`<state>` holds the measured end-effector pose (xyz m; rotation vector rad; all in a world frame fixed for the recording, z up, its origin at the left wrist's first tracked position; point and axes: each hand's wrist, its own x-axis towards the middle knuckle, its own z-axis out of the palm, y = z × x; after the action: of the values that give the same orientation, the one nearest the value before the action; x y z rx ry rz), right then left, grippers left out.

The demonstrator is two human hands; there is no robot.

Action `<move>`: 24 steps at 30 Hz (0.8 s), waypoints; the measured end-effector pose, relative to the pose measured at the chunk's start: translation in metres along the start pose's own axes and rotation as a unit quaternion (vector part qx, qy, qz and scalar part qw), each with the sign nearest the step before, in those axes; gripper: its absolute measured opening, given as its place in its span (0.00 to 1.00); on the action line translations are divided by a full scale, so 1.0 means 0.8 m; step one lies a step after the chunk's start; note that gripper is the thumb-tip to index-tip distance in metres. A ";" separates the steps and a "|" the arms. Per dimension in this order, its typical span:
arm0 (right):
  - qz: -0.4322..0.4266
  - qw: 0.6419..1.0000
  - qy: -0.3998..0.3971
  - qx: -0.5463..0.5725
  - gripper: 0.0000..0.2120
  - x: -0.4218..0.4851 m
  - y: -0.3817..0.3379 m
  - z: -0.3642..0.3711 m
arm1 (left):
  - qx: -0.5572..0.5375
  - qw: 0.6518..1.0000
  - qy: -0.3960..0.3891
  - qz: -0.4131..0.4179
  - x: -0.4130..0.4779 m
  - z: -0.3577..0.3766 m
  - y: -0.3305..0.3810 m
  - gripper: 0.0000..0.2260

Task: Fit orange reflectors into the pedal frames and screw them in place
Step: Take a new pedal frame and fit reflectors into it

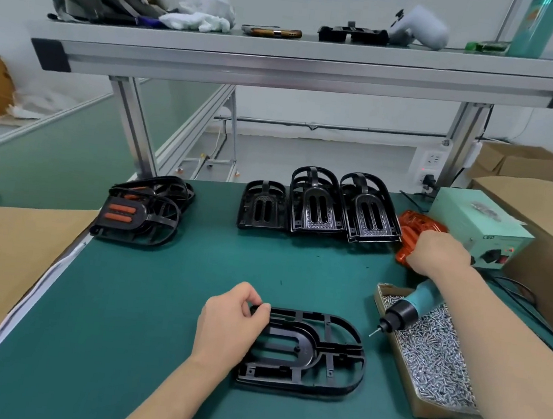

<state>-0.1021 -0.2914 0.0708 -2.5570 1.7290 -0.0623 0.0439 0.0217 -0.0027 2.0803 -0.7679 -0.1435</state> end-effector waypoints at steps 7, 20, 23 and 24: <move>-0.004 0.999 0.004 -0.034 0.07 -0.012 -0.002 -0.004 | 0.016 1.000 0.002 0.018 -0.006 -0.003 0.002 0.08; -0.088 0.967 0.099 0.216 0.06 -0.061 -0.005 -0.020 | -0.014 0.999 0.014 0.029 -0.004 -0.002 0.000 0.11; -0.133 0.949 0.128 0.255 0.06 -0.087 -0.019 -0.025 | -0.035 0.999 0.018 0.028 -0.004 -0.002 -0.001 0.11; -0.149 0.940 0.133 0.276 0.06 -0.098 -0.025 -0.026 | -0.044 0.998 0.019 0.030 -0.004 -0.002 -0.001 0.11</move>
<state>-0.1138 -0.2115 0.0929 -2.4116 1.1354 -0.8154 0.0425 0.0251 -0.0026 1.9700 -0.7864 -0.1012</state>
